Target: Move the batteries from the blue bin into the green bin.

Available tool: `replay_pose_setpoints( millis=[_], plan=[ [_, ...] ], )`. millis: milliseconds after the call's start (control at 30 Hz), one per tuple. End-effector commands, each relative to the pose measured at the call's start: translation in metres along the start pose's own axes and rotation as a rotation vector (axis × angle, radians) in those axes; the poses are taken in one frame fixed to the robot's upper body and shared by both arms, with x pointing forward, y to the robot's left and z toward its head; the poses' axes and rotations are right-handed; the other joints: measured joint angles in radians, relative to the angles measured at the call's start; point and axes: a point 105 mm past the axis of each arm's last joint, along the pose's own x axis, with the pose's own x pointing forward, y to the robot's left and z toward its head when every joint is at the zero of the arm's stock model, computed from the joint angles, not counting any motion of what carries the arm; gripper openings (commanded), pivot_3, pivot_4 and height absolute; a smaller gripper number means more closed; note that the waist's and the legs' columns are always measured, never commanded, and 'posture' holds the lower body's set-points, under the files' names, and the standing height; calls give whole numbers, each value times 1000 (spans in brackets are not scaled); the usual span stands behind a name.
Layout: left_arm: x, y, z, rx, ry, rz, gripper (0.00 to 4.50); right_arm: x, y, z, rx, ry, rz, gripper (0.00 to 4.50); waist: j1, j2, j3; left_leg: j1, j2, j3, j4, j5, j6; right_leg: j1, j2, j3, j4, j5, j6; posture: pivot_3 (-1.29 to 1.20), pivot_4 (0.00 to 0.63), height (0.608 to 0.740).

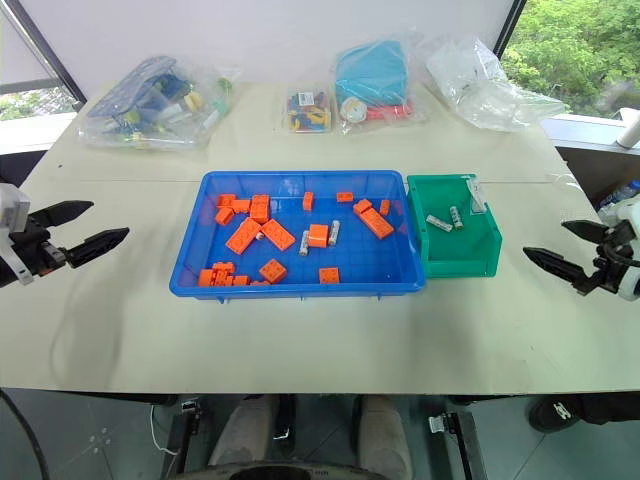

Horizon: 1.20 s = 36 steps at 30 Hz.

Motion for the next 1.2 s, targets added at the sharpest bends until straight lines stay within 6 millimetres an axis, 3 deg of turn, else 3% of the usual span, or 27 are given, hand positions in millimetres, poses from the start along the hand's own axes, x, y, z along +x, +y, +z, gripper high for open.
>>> replay_pose_setpoints(
  millis=[33,400,667,800,1067,1200],
  plan=[
    [-4,4,14,80,-8,25,4500,0,-3,9,-30,-33,-18,4465,-1,0,0,0,0,0,0,0,0,0,0,0,0,0,0,0,150,736],
    [2,0,11,60,-20,22,4500,-1,-6,2,-19,-8,-18,4465,0,0,0,0,0,0,0,0,0,0,0,0,0,0,0,0,150,736],
    [6,-15,8,45,-21,-52,4500,3,3,24,-21,-44,32,4465,-1,0,0,0,0,0,0,0,0,0,0,0,0,0,0,0,150,736],
    [8,-29,20,28,-51,-134,4500,17,31,52,6,-95,166,4465,-1,0,0,0,0,0,0,0,0,0,0,0,0,0,0,0,150,736],
    [8,-74,29,52,-36,-349,4500,62,130,119,116,-161,561,4465,-17,0,0,0,2,-1,0,0,0,-1,0,0,0,0,-1,0,150,736],
    [10,-83,28,69,-23,-392,4500,122,184,160,314,-134,663,4465,-35,0,0,-1,2,0,-1,0,0,-3,-1,1,1,2,-3,0,150,736]
  ],
)
